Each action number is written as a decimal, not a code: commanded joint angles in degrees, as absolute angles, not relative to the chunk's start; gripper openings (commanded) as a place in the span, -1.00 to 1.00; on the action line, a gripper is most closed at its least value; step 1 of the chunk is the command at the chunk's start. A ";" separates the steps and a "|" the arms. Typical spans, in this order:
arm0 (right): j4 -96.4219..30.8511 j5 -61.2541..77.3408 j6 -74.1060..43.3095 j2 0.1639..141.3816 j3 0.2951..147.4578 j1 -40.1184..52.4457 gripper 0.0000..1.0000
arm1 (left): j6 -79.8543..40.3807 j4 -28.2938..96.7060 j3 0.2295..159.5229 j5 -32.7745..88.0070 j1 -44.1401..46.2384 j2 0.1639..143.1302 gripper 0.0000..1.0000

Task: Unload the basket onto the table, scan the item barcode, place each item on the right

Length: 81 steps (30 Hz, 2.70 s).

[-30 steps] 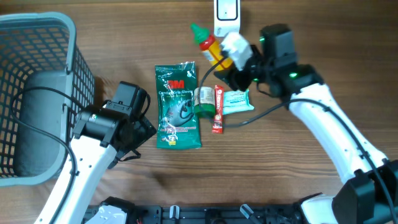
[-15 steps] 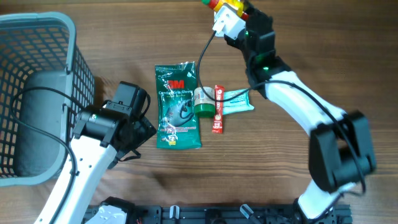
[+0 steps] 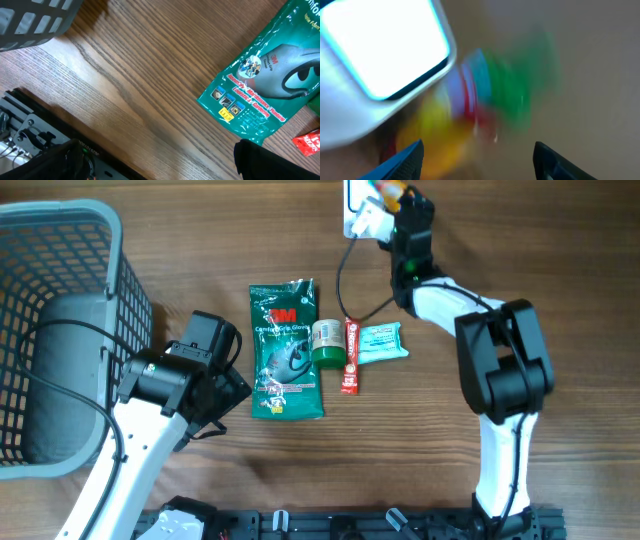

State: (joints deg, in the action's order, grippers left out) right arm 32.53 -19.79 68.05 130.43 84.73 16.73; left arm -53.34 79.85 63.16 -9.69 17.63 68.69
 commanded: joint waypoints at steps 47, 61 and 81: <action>23.55 -5.89 -16.51 137.93 100.62 1.26 -0.91 | -54.30 79.88 63.11 -9.67 17.89 68.69 1.00; 19.07 -6.22 -12.40 149.21 115.09 1.06 -0.91 | -54.30 79.90 63.11 -9.67 17.89 68.69 1.00; -0.89 -1.67 -7.81 149.73 115.07 -2.37 -0.91 | -54.30 79.88 63.11 -9.67 17.89 68.69 1.00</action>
